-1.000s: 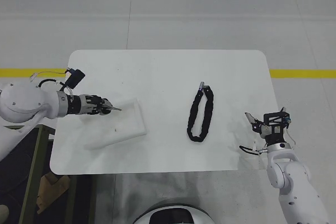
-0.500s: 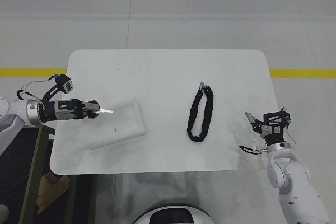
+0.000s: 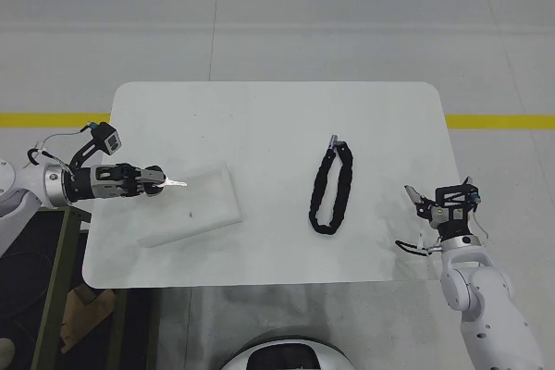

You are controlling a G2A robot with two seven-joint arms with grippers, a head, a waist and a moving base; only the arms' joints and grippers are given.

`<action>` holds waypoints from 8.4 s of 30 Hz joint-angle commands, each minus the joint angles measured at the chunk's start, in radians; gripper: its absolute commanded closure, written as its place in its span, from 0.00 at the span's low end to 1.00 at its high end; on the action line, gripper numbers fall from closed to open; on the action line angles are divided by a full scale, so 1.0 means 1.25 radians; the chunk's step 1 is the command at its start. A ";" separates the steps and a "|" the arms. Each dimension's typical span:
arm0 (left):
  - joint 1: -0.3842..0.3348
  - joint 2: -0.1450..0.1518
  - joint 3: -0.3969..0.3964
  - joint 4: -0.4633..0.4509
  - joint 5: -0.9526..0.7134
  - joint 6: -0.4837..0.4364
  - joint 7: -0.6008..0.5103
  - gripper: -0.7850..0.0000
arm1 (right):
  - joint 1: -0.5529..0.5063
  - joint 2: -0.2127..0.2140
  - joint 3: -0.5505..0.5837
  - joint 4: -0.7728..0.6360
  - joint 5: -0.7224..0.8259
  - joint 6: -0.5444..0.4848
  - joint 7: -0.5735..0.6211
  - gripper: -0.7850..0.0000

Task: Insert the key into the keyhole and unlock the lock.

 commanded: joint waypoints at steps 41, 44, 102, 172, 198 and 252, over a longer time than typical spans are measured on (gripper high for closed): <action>0.000 0.000 0.000 0.000 0.000 0.000 0.000 1.00 | 0.499 -0.037 -0.291 0.121 0.484 -0.200 0.896 0.00; 0.000 0.000 0.000 0.000 0.000 0.000 0.000 1.00 | 0.496 -0.037 -0.287 0.087 0.518 -0.174 0.929 0.00; 0.000 0.000 0.000 0.000 0.000 0.000 0.000 1.00 | 0.902 -0.170 -0.633 0.496 0.574 0.520 0.936 0.00; 0.000 0.000 0.000 0.000 0.000 0.000 0.000 1.00 | 0.782 -0.293 -0.420 0.479 0.238 0.435 1.021 0.60; 0.000 0.000 0.000 0.000 0.000 0.000 0.000 1.00 | 0.690 -0.314 -0.230 0.308 0.330 0.259 1.077 1.00; 0.000 0.000 0.000 0.000 0.000 0.000 0.000 1.00 | 0.634 -0.257 -0.216 0.413 1.240 -0.125 1.158 1.00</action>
